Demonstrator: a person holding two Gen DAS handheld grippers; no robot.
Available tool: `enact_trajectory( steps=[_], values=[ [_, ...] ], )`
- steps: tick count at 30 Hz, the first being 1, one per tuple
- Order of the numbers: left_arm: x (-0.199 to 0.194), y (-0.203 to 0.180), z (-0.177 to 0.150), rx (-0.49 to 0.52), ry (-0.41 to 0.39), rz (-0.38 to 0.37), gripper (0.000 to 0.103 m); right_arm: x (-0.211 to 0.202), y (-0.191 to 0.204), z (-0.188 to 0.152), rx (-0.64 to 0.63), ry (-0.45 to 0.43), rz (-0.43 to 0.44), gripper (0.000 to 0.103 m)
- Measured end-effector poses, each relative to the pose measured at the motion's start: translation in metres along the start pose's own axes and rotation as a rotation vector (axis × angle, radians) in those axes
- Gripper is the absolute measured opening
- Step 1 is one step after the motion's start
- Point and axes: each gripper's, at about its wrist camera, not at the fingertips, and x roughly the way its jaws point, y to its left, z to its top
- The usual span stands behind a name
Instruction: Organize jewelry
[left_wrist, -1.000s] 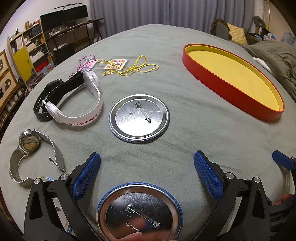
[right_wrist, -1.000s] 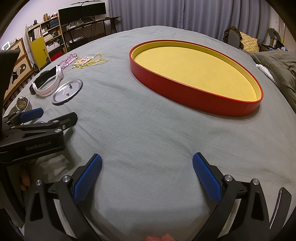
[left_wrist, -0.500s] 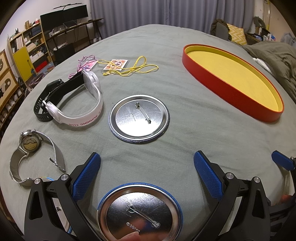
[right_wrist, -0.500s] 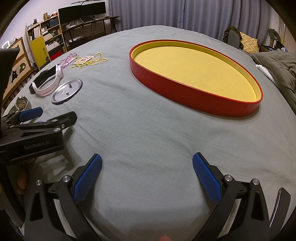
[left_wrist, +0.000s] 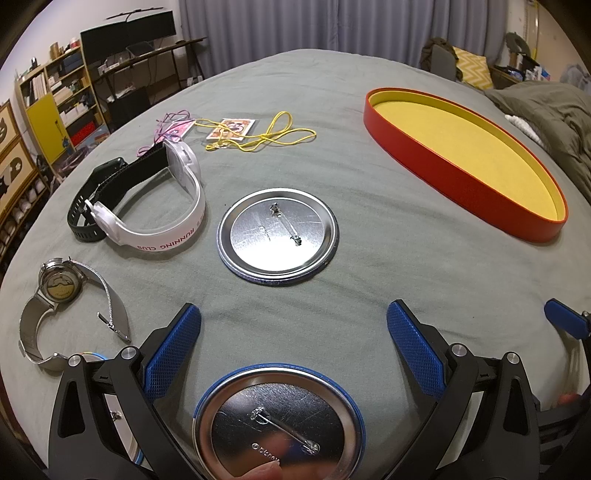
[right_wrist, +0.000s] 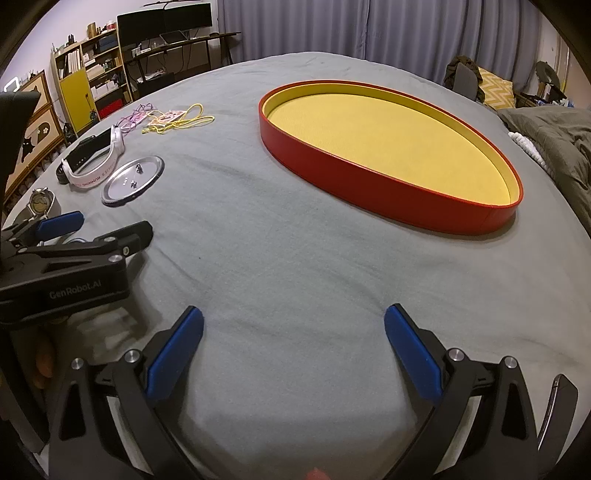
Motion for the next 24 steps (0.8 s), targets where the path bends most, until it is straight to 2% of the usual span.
enact_trajectory(
  steps=[24],
  values=[
    [0.0003, -0.0022, 0.0009, 0.003, -0.003, 0.004, 0.098, -0.0015, 0.0003, 0.0007, -0.002, 0.003, -0.005, 0.095]
  ],
)
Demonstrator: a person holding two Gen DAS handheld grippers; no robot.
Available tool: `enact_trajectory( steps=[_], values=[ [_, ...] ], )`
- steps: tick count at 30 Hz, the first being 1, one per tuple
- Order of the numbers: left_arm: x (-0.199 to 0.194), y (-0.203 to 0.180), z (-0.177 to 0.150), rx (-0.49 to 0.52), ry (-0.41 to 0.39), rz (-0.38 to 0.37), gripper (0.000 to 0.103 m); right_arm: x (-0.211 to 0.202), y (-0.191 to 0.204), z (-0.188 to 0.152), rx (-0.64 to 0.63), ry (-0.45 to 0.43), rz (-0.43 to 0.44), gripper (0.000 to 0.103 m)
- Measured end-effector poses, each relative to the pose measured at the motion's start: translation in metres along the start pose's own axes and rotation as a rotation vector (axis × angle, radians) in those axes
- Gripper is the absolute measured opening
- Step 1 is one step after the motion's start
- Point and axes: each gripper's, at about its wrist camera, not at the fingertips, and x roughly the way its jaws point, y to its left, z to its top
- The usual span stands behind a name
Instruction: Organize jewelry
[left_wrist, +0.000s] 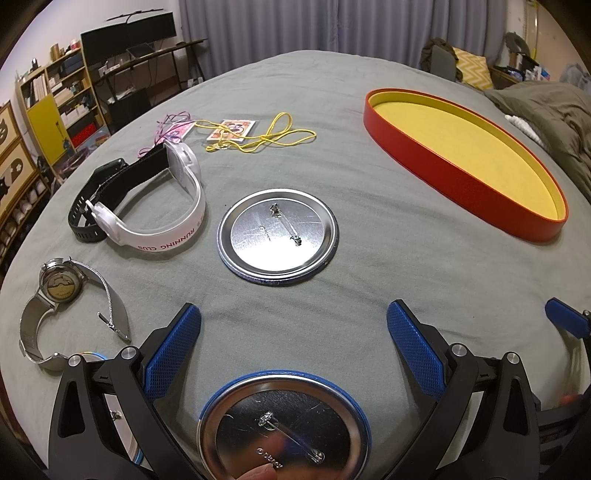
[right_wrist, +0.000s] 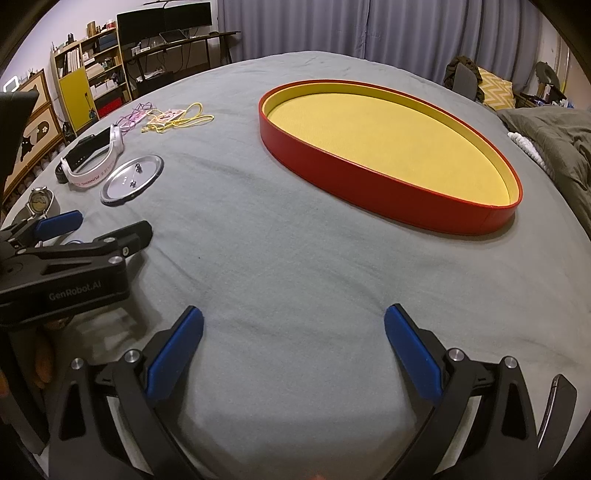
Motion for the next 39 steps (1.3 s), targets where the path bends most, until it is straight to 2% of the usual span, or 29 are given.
enact_trajectory(
  steps=[19, 22, 25, 28, 32, 36, 39],
  values=[
    [-0.008, 0.001, 0.001, 0.009, 0.002, -0.019, 0.098, 0.001, 0.003, 0.003, -0.004, 0.011, -0.007, 0.095],
    [-0.02, 0.003, 0.0, 0.003, -0.022, -0.024, 0.098, -0.002, 0.002, 0.005, 0.006, 0.012, 0.001, 0.095],
    [-0.044, 0.004, 0.001, 0.029, -0.095, -0.021, 0.098, -0.009, 0.003, 0.01, 0.022, -0.004, 0.015, 0.095],
    [-0.071, 0.01, 0.003, 0.028, -0.158, -0.062, 0.098, -0.025, 0.011, 0.022, 0.036, -0.048, 0.028, 0.095],
    [-0.102, 0.027, 0.009, -0.003, -0.213, -0.097, 0.098, -0.044, 0.031, 0.043, 0.011, -0.059, 0.071, 0.095],
    [-0.124, 0.058, 0.014, -0.045, -0.221, -0.139, 0.098, -0.069, 0.064, 0.059, -0.091, -0.108, 0.085, 0.095],
    [-0.134, 0.081, 0.012, -0.059, -0.202, -0.12, 0.098, -0.077, 0.084, 0.065, -0.122, -0.118, 0.088, 0.095]
  ],
)
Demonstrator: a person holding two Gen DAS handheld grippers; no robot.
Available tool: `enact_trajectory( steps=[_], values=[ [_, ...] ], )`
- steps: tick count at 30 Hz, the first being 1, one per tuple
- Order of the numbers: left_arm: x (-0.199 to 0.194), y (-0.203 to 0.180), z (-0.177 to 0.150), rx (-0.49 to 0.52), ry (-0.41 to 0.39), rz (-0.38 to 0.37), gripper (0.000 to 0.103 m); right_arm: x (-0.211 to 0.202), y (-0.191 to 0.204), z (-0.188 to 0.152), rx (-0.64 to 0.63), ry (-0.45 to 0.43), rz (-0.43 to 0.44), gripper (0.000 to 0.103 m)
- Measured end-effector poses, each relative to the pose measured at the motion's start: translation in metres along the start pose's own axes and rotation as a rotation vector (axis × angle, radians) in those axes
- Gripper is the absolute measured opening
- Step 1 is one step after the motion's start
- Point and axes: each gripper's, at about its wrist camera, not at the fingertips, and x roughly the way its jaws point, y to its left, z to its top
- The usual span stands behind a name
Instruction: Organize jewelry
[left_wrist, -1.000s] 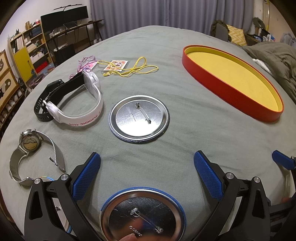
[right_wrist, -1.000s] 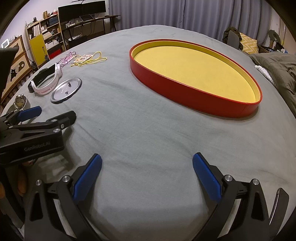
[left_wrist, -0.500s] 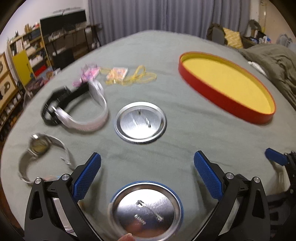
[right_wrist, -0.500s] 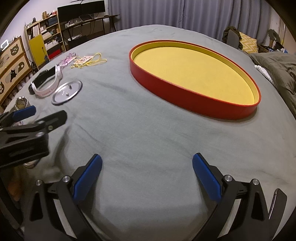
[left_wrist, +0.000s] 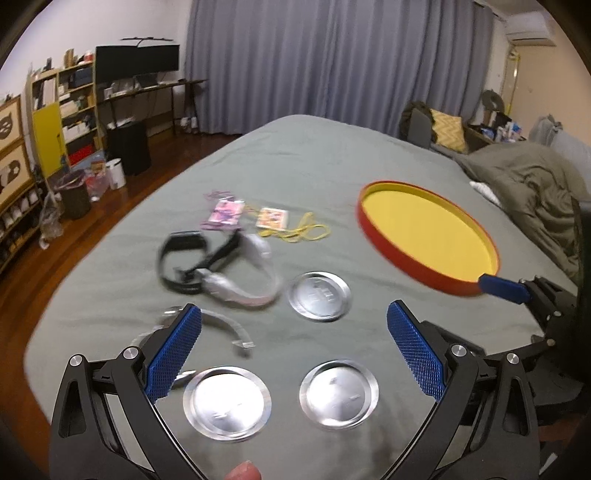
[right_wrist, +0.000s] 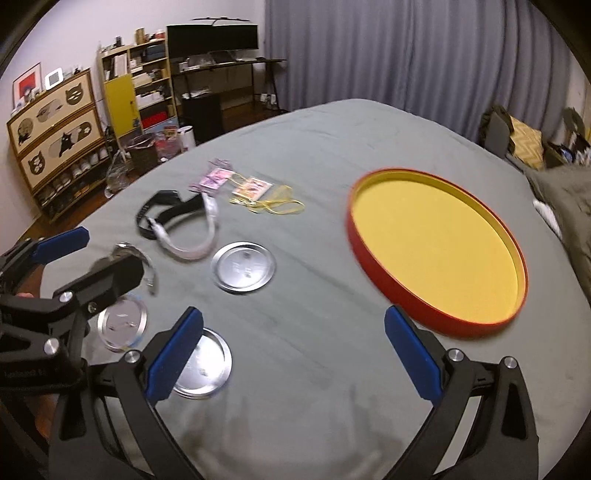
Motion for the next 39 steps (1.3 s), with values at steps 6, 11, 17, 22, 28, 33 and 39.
enact_trajectory(
  steps=[6, 11, 17, 22, 28, 33, 39],
  values=[
    [-0.004, 0.046, -0.011, -0.042, 0.091, 0.049, 0.098, 0.016, 0.029, 0.0, -0.062, 0.075, -0.047, 0.095],
    [0.006, 0.063, -0.029, -0.025, 0.153, 0.077, 0.098, 0.037, 0.037, -0.014, -0.076, 0.148, -0.041, 0.095],
    [0.024, 0.068, -0.053, 0.03, 0.211, 0.066, 0.098, 0.047, 0.053, -0.027, -0.142, 0.166, 0.012, 0.095],
    [0.037, 0.066, -0.065, 0.044, 0.259, 0.063, 0.098, 0.053, 0.06, -0.033, -0.189, 0.176, 0.055, 0.095],
    [0.05, 0.068, -0.067, 0.027, 0.311, 0.062, 0.098, 0.057, 0.062, -0.041, -0.23, 0.194, 0.089, 0.095],
    [0.057, 0.062, -0.07, 0.062, 0.34, 0.072, 0.098, 0.059, 0.064, -0.046, -0.241, 0.199, 0.127, 0.095],
    [0.06, 0.061, -0.07, 0.067, 0.356, 0.06, 0.098, 0.063, 0.073, -0.051, -0.278, 0.204, 0.135, 0.095]
  ],
)
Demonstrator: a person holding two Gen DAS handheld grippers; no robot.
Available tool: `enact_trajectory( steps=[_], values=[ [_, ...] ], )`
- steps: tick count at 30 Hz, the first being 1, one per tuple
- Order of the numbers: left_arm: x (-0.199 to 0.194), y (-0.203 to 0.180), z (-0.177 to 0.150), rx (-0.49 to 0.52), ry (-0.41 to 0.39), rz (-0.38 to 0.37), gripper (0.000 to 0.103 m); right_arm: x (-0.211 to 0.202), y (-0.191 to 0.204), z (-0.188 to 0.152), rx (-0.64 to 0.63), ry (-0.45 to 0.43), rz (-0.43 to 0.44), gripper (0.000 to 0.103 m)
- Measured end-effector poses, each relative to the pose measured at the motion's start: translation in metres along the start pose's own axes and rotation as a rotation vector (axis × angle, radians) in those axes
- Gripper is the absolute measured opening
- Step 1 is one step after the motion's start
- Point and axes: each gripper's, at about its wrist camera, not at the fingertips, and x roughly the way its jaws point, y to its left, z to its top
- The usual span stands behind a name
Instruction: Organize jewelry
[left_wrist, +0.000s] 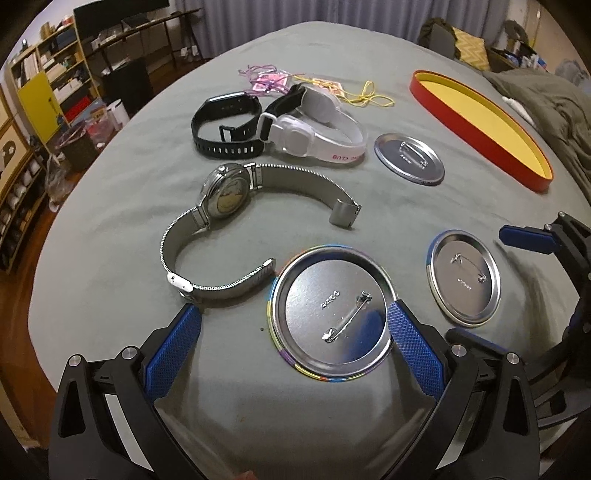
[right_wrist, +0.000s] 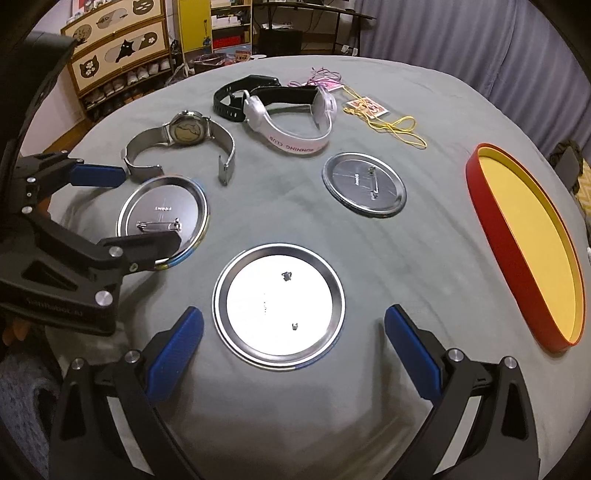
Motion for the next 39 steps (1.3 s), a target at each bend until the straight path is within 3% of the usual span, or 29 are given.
enact_trajectory(
  steps=[12, 22, 39],
  values=[
    [-0.011, -0.014, -0.004, 0.078, -0.039, -0.078, 0.098, 0.007, -0.001, -0.003, 0.035, -0.002, 0.022, 0.095],
    [0.001, -0.015, 0.0, 0.116, 0.011, -0.054, 0.098, 0.008, 0.001, -0.004, 0.018, -0.016, 0.012, 0.095],
    [0.003, -0.007, -0.006, 0.241, 0.0, -0.138, 0.098, 0.009, 0.002, -0.01, -0.015, -0.06, 0.011, 0.095]
  ],
)
